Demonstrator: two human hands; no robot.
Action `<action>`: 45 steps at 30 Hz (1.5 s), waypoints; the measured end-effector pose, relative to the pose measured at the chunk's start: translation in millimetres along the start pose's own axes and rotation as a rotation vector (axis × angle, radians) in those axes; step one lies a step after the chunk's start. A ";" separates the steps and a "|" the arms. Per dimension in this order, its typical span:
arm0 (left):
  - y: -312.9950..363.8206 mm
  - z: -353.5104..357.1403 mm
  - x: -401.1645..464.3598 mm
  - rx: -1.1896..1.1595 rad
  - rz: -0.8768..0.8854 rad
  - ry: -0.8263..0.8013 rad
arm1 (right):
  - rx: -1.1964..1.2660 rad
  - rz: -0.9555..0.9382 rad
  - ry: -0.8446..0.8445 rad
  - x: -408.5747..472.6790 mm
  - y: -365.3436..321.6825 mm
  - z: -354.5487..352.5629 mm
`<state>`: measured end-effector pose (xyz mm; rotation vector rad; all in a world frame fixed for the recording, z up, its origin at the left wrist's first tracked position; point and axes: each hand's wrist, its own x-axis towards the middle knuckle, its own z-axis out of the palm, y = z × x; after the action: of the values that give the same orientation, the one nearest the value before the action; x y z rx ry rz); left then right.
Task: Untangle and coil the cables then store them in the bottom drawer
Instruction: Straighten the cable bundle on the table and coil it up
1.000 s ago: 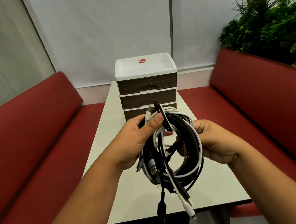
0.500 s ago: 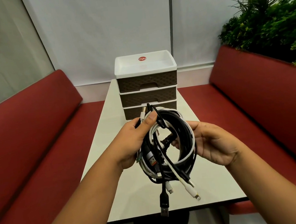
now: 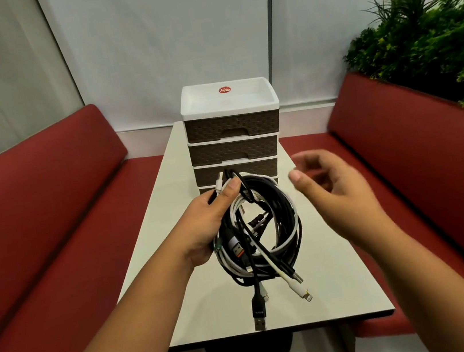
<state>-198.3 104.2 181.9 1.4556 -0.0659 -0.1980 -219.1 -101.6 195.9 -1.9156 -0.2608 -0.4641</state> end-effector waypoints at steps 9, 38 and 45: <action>-5.9 10.7 4.9 0.110 0.057 -0.001 | -1.328 -0.449 -0.500 -12.4 -51.9 27.4; -20.8 1.9 6.4 0.053 0.078 -0.076 | -0.382 -0.304 -0.411 -16.6 3.3 2.6; -24.8 2.6 7.8 0.030 0.085 -0.064 | -0.533 -0.410 -0.497 -16.6 13.5 0.2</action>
<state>-193.4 97.8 157.1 1.4733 -0.1832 -0.1750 -228.7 -106.0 177.3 -2.4964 -0.9444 -0.3341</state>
